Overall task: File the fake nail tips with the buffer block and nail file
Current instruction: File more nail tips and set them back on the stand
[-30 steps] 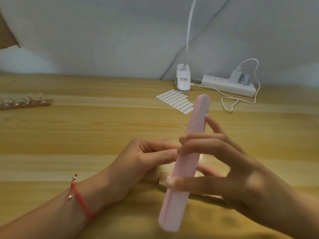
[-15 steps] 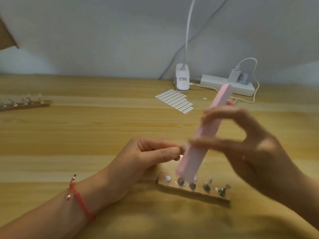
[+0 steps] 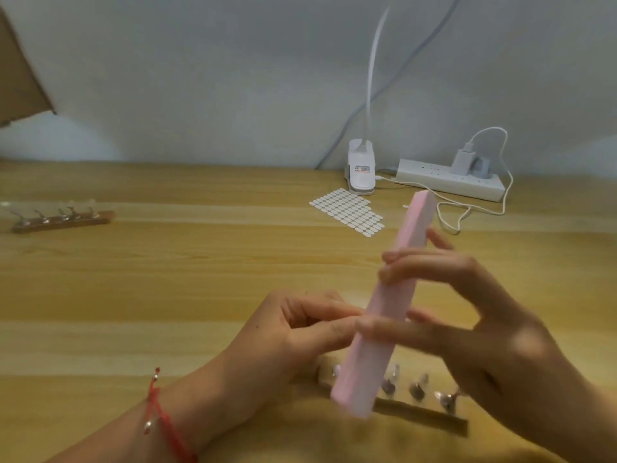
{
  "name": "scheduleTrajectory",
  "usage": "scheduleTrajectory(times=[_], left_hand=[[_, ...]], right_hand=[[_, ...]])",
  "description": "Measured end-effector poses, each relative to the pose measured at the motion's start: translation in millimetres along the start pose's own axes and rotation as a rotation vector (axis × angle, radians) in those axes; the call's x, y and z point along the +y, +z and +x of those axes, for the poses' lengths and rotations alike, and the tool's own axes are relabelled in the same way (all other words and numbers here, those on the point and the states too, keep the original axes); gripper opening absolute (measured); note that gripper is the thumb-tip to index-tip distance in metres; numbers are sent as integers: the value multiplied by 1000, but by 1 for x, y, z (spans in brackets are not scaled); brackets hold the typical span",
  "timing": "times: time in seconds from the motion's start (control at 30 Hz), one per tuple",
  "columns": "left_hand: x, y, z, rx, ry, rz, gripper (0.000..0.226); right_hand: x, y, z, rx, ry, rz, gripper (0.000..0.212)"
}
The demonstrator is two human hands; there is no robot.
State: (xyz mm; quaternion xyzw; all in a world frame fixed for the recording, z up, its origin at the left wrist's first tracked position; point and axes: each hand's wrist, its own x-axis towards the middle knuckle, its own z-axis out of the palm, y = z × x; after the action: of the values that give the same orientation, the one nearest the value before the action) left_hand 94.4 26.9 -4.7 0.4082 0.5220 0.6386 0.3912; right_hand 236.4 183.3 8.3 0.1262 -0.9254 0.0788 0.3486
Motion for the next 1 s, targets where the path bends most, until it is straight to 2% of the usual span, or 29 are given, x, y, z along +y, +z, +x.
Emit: scheduleTrajectory(times=[0.07,0.1,0.23,0.27,0.37,0.4,0.5,0.57,0.6,0.67,0.7,0.73,0.87,0.93,1.0], left_hand=[[1,2,0,-5,10,18,9],[1,2,0,4,9,14,11],[0,0,-1,38,1,-20,15],[-1,0,0,36,2,-5,17],[-2,2,0,40,16,-6,19],[-2,2,0,43,20,-10,19],[-3,0,0,66,33,15,19],[-2,0,0,54,43,36,17],[-2,1,-1,31,56,86,17],[-3,4,-3,-16,67,191,23],[-2,5,-3,-19,63,201,22],[-3,4,-3,-4,62,172,19],[-4,-1,-1,67,46,48,17],[-4,2,-1,30,72,118,19],[-4,3,-1,23,84,134,17]], right_hand=[[6,-6,5,63,150,15,32],[2,-4,4,47,148,31,29],[-22,9,-1,-72,-127,39,24],[-17,6,1,-62,-129,8,28],[2,-8,6,48,111,-71,31],[1,-9,5,36,131,-56,33],[-21,9,-4,-69,-48,100,24],[-26,12,-3,-82,-154,94,20],[-19,8,-1,-54,-140,38,23],[-2,-4,3,57,47,-79,34],[3,-9,3,82,126,-89,39],[2,-9,2,77,128,-77,41],[-29,11,-6,-108,-214,-20,28],[-18,5,-1,-71,-144,10,31],[0,-7,1,25,39,-79,43]])
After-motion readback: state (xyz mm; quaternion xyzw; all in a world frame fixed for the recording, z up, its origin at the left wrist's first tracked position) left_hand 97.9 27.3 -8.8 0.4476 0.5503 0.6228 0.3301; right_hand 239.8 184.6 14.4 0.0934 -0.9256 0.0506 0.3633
